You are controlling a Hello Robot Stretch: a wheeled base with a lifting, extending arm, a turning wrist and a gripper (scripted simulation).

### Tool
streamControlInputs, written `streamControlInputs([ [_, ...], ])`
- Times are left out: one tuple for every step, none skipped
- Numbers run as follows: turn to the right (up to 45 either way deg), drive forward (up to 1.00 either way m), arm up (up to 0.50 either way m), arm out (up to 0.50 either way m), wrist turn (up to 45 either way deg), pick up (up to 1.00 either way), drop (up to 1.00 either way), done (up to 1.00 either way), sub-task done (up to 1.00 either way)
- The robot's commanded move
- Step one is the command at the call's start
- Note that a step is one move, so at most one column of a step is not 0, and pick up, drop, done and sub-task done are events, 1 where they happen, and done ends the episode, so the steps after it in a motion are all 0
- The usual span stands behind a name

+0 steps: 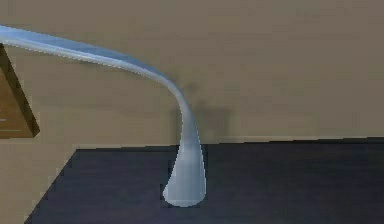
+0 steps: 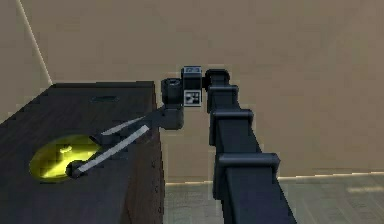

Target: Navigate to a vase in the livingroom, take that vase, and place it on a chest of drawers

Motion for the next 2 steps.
streamControlInputs([
  [0.0,0.00,-0.12,0.00,0.0,0.00,0.00,0.00,0.00],
  [0.0,0.00,0.00,0.00,0.0,0.00,1.00,0.00,0.00],
])
